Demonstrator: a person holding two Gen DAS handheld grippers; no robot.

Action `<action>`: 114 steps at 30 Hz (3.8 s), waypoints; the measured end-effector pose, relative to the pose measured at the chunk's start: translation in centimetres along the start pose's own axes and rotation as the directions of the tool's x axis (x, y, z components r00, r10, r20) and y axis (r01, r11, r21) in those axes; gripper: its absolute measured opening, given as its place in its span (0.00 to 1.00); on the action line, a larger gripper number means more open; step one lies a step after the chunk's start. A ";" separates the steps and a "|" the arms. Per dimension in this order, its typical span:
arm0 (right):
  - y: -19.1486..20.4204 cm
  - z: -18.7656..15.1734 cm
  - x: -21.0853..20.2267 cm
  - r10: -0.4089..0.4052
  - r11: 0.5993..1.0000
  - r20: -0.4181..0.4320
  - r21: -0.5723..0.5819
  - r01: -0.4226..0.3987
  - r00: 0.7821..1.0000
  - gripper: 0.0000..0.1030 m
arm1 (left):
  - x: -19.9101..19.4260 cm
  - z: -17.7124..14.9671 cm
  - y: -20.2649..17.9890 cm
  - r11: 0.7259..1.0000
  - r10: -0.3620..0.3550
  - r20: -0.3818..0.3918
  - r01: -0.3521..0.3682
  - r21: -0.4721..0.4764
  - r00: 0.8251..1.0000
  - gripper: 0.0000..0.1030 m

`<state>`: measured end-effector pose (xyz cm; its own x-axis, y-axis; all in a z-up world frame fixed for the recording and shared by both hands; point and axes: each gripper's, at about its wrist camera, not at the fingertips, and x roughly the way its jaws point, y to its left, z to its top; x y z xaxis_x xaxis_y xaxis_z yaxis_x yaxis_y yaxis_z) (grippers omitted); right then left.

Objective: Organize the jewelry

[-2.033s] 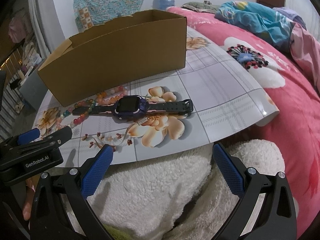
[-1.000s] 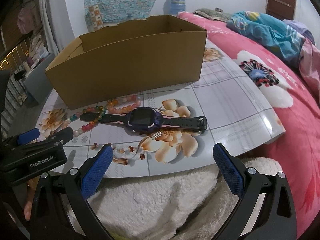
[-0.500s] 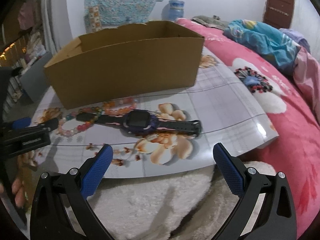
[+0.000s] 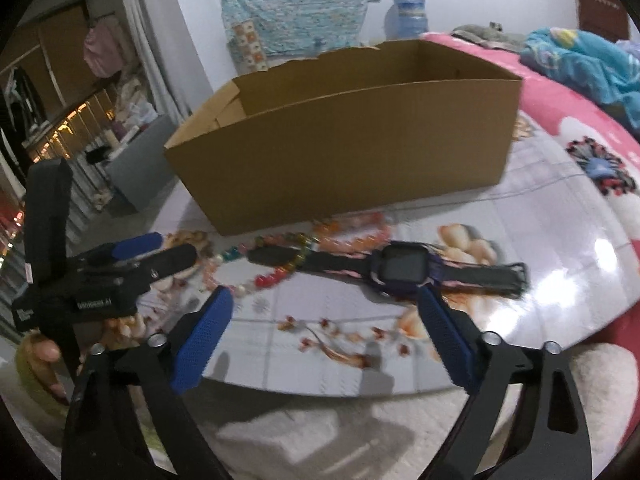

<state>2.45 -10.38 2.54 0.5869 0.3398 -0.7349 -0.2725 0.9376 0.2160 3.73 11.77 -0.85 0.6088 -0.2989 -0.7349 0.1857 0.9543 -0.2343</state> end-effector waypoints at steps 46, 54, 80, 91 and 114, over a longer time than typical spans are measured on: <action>4.7 2.6 8.0 -0.108 0.984 -0.132 -0.157 0.087 0.985 0.07 | 4.4 0.8 -3.6 0.944 -0.005 -0.113 0.042 0.327 0.994 0.09; 3.9 2.2 5.1 -0.054 0.992 -0.070 -0.114 0.046 0.996 0.07 | 1.9 1.4 -4.0 0.951 -0.024 -0.045 0.036 0.306 0.999 0.09; 2.2 13.4 -2.0 0.182 0.976 0.145 -0.150 -0.160 0.973 0.07 | -8.4 13.0 -7.9 0.942 -0.135 0.295 0.030 0.336 0.946 0.09; 1.6 20.3 12.5 0.130 0.990 -0.221 -0.025 -0.138 0.967 0.07 | 5.0 18.5 -2.9 0.959 0.114 -0.018 -0.105 0.263 0.993 0.09; 0.8 19.4 3.5 0.056 0.998 0.082 -0.036 -0.053 0.995 0.56 | -1.7 16.3 -4.7 0.945 0.108 0.171 -0.155 0.287 0.979 0.56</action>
<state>19.08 -7.04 12.56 0.6314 0.3968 -0.6662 -0.3309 0.9149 0.2313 14.38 7.88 11.92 0.7482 -0.1884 -0.6361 0.3028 0.9501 0.0748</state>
